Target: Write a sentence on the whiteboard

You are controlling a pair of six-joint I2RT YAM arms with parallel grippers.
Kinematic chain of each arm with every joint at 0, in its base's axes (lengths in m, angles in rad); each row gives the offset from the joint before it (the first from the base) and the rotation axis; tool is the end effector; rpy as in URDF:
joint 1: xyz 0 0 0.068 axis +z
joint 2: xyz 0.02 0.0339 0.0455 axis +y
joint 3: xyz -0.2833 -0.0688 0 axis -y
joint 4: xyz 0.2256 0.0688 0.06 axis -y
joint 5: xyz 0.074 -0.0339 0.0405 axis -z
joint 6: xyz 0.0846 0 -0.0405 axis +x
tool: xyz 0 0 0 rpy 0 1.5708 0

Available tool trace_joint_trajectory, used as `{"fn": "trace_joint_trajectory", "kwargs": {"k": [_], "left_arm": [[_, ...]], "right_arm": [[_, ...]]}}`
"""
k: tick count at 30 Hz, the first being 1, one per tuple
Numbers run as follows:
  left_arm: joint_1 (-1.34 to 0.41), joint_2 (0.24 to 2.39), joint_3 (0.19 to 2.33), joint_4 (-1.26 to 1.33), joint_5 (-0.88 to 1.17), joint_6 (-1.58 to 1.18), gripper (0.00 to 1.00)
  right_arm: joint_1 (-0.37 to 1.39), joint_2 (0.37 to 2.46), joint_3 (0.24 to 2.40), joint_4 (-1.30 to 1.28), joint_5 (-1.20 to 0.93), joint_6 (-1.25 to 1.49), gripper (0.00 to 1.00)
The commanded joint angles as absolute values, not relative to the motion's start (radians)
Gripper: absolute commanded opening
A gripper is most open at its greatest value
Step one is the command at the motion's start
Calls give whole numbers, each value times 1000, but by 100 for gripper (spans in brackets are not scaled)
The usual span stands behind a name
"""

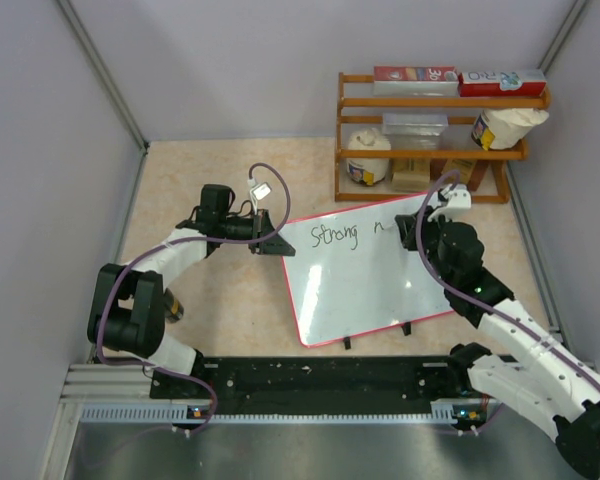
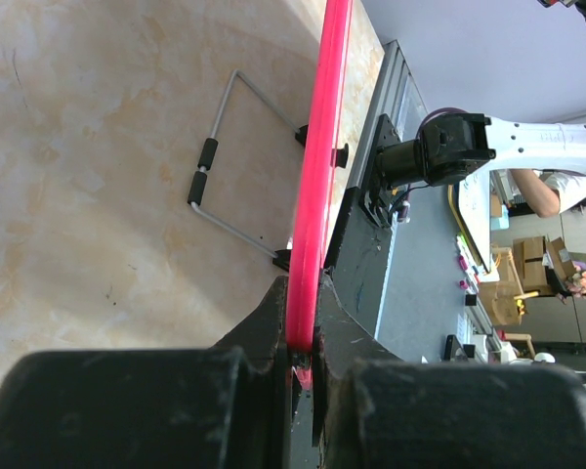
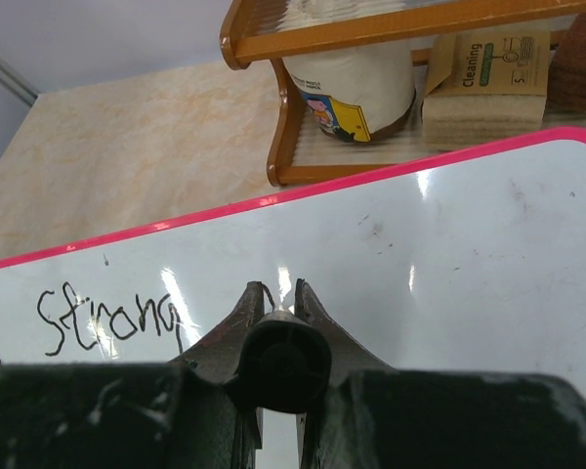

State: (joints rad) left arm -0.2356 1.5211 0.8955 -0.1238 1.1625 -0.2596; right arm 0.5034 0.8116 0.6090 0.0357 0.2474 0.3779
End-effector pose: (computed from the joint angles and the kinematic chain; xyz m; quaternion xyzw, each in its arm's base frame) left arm 0.2762 -0.1462 0.2397 0.2100 0.7689 -0.5698 0.2001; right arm 0.1956 0.0841 0.3065 0.0320 0.7613 0.1881 0.6197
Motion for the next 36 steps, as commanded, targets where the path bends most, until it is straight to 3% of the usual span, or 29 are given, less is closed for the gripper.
{"fn": "trace_joint_trajectory", "kwargs": {"k": [1,15,36], "left_arm": [[-281,1520,854,-150,1012,-120,0],[-282,1520,856,-150,1012,-121,0],[-285,1529,859,-153,1011,-118,0]], "right_arm": [[494,842,630,14,265,368,0],[483,913,716,57,296,357,0],[456,825,620,-27,264,368,0]]}}
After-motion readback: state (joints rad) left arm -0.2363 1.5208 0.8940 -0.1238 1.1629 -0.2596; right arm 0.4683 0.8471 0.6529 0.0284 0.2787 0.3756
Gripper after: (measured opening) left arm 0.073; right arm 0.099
